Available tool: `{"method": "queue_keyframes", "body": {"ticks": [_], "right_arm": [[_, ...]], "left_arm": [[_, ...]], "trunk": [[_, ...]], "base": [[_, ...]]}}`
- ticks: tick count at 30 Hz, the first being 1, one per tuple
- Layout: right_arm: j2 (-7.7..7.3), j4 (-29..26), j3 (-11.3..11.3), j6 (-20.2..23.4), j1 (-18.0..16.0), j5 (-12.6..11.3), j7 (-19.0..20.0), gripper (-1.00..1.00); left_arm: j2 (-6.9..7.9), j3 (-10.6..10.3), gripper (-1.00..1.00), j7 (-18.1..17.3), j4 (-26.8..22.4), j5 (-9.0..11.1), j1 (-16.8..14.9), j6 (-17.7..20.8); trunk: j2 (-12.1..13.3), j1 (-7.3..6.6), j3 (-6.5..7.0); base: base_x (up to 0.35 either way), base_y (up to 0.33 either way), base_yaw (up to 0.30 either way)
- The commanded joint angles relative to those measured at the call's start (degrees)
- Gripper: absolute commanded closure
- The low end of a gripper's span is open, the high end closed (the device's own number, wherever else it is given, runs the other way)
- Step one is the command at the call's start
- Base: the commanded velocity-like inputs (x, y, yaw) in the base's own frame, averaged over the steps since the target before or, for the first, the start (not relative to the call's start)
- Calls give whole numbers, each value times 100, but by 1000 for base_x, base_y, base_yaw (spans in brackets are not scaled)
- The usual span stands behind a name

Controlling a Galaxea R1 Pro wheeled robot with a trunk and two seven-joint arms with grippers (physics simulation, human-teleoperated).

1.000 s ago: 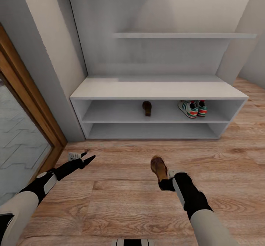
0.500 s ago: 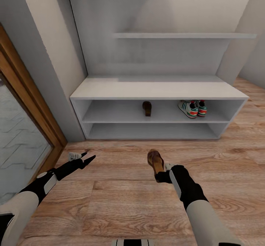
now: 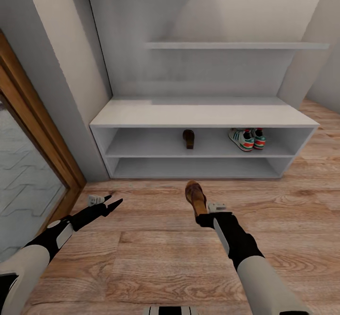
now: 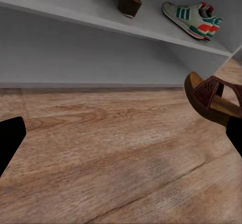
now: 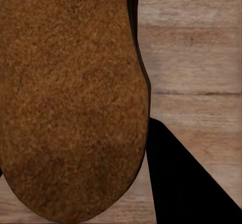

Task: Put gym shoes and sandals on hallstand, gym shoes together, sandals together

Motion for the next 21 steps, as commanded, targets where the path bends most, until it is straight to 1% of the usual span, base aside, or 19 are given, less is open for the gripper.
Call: {"method": "queue_keyframes", "body": {"ticks": [1, 4, 12, 15, 21], "right_arm": [[4, -7, 7, 15, -2, 27, -12, 100], [4, -6, 66, -35, -2, 53, -24, 100], [4, -5, 88, -52, -2, 62, -36, 100], [4, -5, 89, -53, -2, 62, -37, 100], [4, -5, 90, -53, -2, 62, -38, 100]], "left_arm": [[-1, 22, -100, -21, 8, -13, -4, -31], [-1, 25, -100, -24, 5, -12, -4, -31], [-1, 26, -100, -25, 3, -13, -4, -31], [-1, 26, -100, -25, 1, -12, -4, -31], [-1, 27, -100, -25, 0, -9, -4, -31]], "trunk": [[-2, -1, -5], [-2, -1, -5], [-2, -1, -6], [-2, -1, -16], [-2, -1, -44]], "base": [[0, 0, 0], [0, 0, 0], [0, 0, 9], [0, 0, 162], [0, 0, 234]]}}
